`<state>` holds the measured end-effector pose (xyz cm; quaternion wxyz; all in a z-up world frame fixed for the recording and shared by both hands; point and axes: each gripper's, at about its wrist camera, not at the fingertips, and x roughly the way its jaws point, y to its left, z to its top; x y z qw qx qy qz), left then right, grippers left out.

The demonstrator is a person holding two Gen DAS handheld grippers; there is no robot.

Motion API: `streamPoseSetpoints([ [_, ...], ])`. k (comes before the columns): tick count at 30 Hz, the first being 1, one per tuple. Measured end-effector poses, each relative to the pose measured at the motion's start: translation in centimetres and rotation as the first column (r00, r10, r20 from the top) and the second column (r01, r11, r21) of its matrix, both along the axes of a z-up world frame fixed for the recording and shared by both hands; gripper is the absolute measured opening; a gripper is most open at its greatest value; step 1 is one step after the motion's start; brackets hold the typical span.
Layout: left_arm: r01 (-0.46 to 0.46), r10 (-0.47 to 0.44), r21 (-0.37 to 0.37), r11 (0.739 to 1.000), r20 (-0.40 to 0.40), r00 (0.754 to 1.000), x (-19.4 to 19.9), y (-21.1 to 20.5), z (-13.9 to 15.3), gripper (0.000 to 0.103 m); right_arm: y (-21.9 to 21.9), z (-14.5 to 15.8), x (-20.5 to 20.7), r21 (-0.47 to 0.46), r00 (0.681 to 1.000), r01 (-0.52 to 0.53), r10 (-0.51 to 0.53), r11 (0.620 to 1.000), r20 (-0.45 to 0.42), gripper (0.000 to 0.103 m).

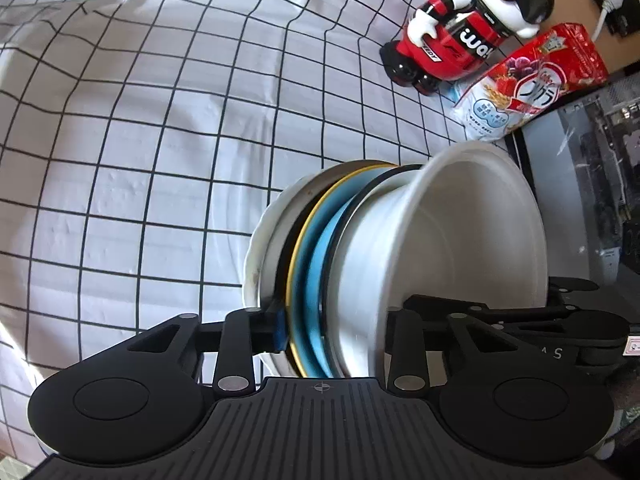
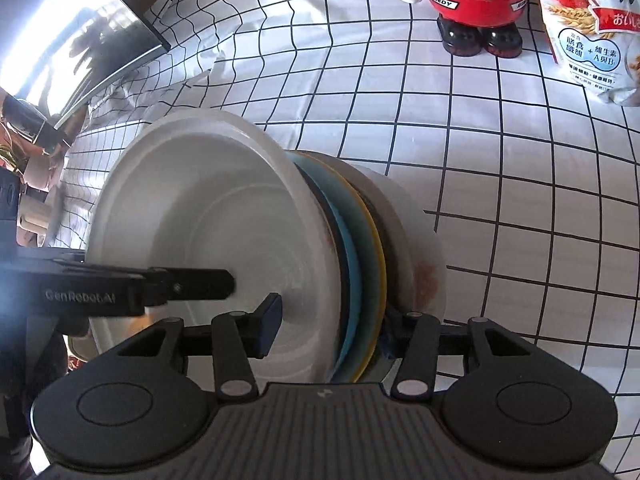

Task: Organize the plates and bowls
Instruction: 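Lift the gripped bowl and plate stack with both grippers and turn it upright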

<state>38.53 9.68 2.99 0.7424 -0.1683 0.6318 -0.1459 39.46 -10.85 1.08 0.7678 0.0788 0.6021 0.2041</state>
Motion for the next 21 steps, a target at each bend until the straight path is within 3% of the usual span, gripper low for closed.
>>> streamPoseSetpoints([
  [21,0.082,-0.083,-0.015,0.996,-0.039,0.996,0.82,-0.02,-0.30,0.030,-0.84,0.47,-0.58,0.007,0.999,-0.033,0.033,0.999,-0.038,0.037],
])
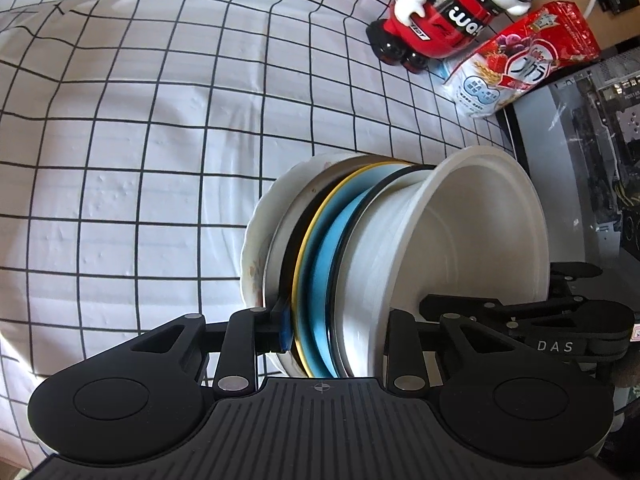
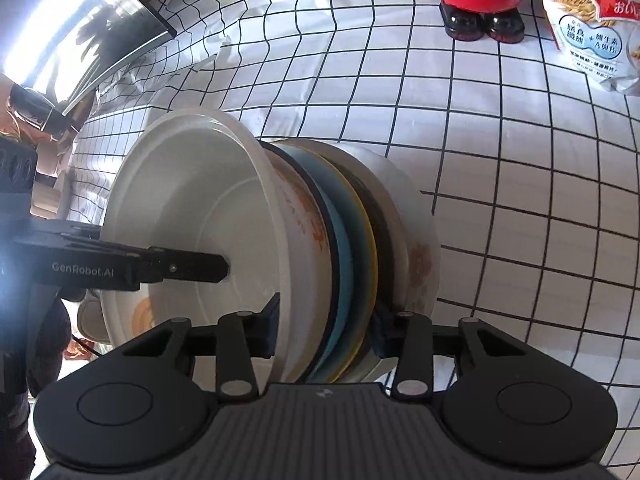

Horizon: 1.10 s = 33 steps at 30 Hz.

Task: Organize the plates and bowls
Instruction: 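Lift the gripped bowl and plate stack with both grippers and turn it upright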

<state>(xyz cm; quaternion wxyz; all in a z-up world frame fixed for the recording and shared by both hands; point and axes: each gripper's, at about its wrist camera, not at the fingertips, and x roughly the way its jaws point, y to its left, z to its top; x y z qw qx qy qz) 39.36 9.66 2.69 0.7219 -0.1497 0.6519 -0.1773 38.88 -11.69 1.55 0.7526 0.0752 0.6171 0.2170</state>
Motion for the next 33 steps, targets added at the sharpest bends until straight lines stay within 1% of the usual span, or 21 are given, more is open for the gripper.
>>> streamPoseSetpoints([
  [3,-0.004,0.004,-0.001,1.000,0.001,1.000,0.2,0.1,-0.1,0.030,-0.1,0.1,0.0,-0.003,1.000,-0.003,0.003,1.000,0.007,0.037],
  [7,0.020,-0.020,0.024,1.000,0.013,1.000,0.2,-0.3,0.3,0.030,-0.1,0.5,-0.4,-0.014,1.000,-0.009,0.009,1.000,0.019,0.036],
  [11,0.031,-0.031,0.022,0.999,0.006,0.999,0.4,-0.3,0.2,0.030,-0.1,0.8,-0.6,-0.023,0.999,-0.019,0.020,1.000,0.028,0.036],
  [19,0.070,-0.071,0.052,0.996,0.009,0.997,0.6,-1.0,0.4,0.034,0.4,1.3,-1.3,-0.057,0.998,-0.039,0.042,0.998,0.052,0.036],
  [25,0.078,-0.078,0.055,0.995,0.008,0.997,0.8,-1.1,0.4,0.035,0.3,1.5,-1.3,-0.059,0.998,-0.039,0.043,0.997,0.055,0.036],
  [29,0.076,-0.076,0.052,0.996,0.014,0.997,1.2,-1.4,0.1,0.037,0.4,1.7,-1.5,-0.069,0.997,-0.037,0.041,0.997,0.061,0.038],
  [31,0.087,-0.088,0.060,0.994,0.017,0.996,1.1,-1.7,-0.1,0.039,0.5,2.0,-1.6,-0.083,0.997,-0.040,0.045,0.996,0.069,0.040],
  [32,0.093,-0.095,0.069,0.993,0.022,0.995,1.1,-1.9,-0.1,0.039,0.5,2.2,-1.7,-0.091,0.996,-0.042,0.049,0.995,0.073,0.041],
  [33,0.103,-0.105,0.082,0.991,0.028,0.994,1.1,-2.1,-0.1,0.035,0.5,2.4,-1.8,-0.103,0.996,-0.043,0.051,0.994,0.079,0.041],
])
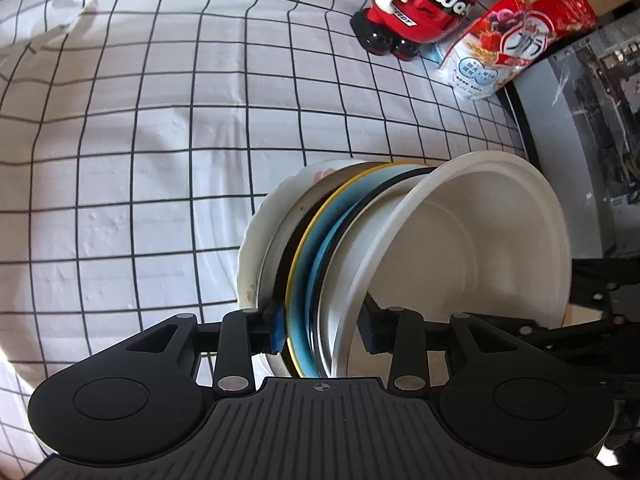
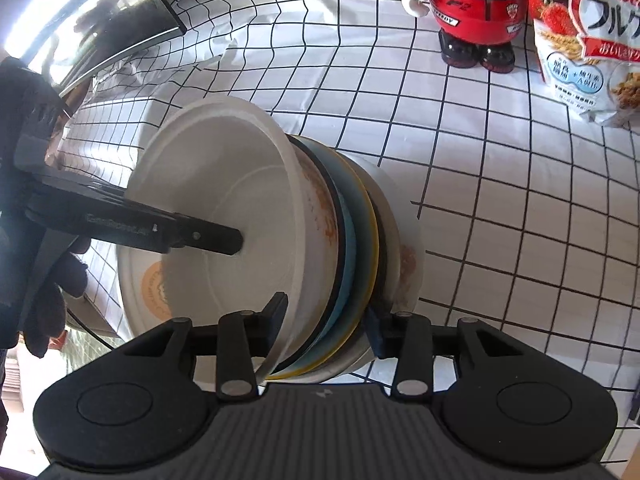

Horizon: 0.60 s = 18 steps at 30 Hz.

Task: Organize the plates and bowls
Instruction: 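Lift the gripped bowl and plate stack with both grippers and turn it upright, then lower the stack onto the grid cloth with both grippers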

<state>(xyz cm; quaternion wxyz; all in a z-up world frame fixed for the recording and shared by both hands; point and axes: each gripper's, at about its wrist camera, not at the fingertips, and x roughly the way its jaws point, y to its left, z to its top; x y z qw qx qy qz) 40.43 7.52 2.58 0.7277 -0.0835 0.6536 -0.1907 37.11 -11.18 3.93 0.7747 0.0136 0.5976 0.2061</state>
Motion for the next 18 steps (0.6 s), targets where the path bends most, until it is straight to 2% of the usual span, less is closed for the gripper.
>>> streamPoseSetpoints([
  [3,0.005,-0.006,0.013,1.000,0.041,0.999,0.2,0.0,0.6,0.033,-0.4,0.4,0.1,-0.039,1.000,0.013,-0.013,0.999,0.023,0.042],
  [9,-0.002,0.001,0.014,1.000,0.085,0.996,0.4,0.3,2.2,0.033,-0.9,1.4,0.6,-0.015,0.997,0.024,-0.023,1.000,0.075,0.042],
  [14,-0.030,0.029,0.006,1.000,0.114,0.993,0.0,0.7,2.8,0.033,-0.9,1.0,1.0,0.017,0.994,0.065,-0.066,0.998,0.084,0.042],
  [18,-0.010,0.006,0.032,0.999,0.145,0.989,-0.4,0.6,2.7,0.030,-0.6,0.5,1.1,0.023,0.989,0.101,-0.103,0.995,0.101,0.042],
])
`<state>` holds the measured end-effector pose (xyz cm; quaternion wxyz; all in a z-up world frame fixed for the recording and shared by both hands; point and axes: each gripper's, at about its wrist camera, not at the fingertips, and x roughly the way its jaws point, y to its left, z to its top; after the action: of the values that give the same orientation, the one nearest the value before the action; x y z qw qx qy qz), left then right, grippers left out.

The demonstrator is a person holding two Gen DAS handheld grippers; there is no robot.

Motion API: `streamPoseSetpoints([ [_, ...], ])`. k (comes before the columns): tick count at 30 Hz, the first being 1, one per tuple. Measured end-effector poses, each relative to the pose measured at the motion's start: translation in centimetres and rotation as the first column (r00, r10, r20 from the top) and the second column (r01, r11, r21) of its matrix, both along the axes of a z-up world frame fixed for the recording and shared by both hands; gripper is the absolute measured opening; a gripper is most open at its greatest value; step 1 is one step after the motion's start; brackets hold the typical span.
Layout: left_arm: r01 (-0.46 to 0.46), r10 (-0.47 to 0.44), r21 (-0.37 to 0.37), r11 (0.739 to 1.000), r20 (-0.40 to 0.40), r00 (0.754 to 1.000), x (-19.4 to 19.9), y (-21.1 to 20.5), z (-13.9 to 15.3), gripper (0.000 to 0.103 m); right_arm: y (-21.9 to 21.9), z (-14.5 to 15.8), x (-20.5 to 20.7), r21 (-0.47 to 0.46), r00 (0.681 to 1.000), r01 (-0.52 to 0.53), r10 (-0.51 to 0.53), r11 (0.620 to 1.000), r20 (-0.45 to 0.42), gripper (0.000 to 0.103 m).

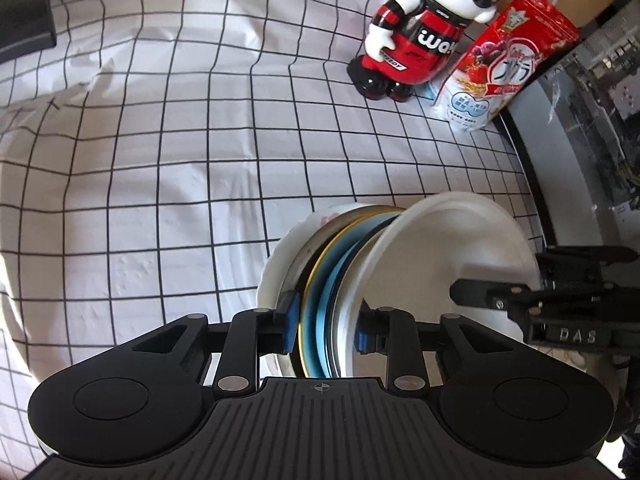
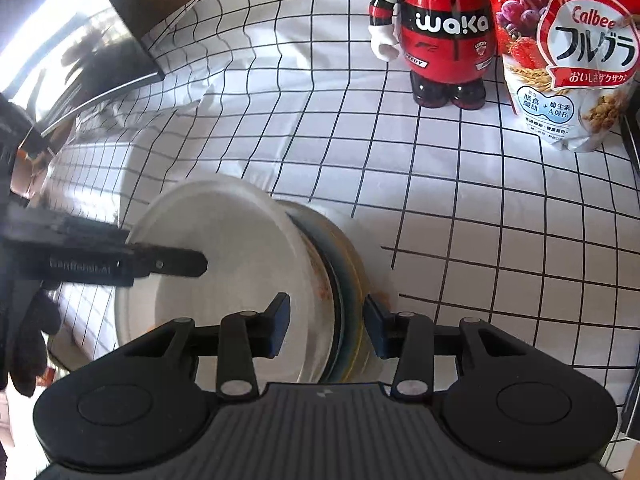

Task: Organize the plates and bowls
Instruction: 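Lower the stack onto the grid cloth with both grippers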

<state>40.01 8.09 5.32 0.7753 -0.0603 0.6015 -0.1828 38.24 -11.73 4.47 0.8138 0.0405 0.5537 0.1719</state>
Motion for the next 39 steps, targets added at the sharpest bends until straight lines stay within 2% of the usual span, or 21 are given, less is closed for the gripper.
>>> streamPoseSetpoints([
  [5,0.045,-0.045,0.005,0.999,0.033,0.998,-0.2,0.0,0.0,0.028,0.0,-0.6,0.0,0.009,0.999,0.044,-0.045,0.999,0.007,0.042],
  [11,0.098,-0.096,-0.032,0.995,0.059,0.994,-0.3,0.6,-0.3,0.027,1.2,-0.6,-1.3,-0.062,0.994,0.098,-0.095,0.993,0.046,0.041],
  [17,0.173,-0.169,-0.038,0.984,0.092,0.981,-0.2,0.4,-0.4,0.028,2.2,-0.6,-2.6,-0.117,0.983,0.178,-0.171,0.977,0.067,0.040],
  [20,0.183,-0.178,-0.045,0.982,0.091,0.980,-0.2,0.3,-0.2,0.028,1.6,0.1,-3.4,-0.139,0.970,0.233,-0.218,0.963,0.110,0.040],
  [23,0.199,-0.193,-0.040,0.979,0.124,0.973,-0.7,0.4,0.5,0.029,0.5,1.8,-4.4,-0.104,0.955,0.265,-0.245,0.959,0.168,0.043],
  [26,0.174,-0.163,-0.076,0.982,0.132,0.978,-0.3,1.2,0.9,0.033,-0.1,2.3,-4.7,-0.078,0.946,0.282,-0.264,0.956,0.187,0.048],
  [28,0.151,-0.141,-0.068,0.986,0.136,0.981,0.0,1.3,0.9,0.038,-0.1,1.7,-4.2,-0.087,0.946,0.285,-0.266,0.955,0.184,0.048],
  [32,0.120,-0.112,-0.046,0.992,0.152,0.982,-0.2,1.3,0.7,0.038,0.2,0.7,-3.7,-0.094,0.947,0.283,-0.263,0.955,0.184,0.048],
  [35,0.073,-0.059,-0.075,0.994,0.176,0.983,-1.1,1.8,1.1,0.039,0.4,0.4,-4.4,-0.098,0.948,0.261,-0.236,0.960,0.212,0.049],
  [39,0.003,0.016,-0.072,0.997,0.260,0.965,-4.3,2.0,2.9,0.037,-0.1,1.1,-6.6,-0.011,0.933,0.223,-0.210,0.975,0.292,0.051],
])
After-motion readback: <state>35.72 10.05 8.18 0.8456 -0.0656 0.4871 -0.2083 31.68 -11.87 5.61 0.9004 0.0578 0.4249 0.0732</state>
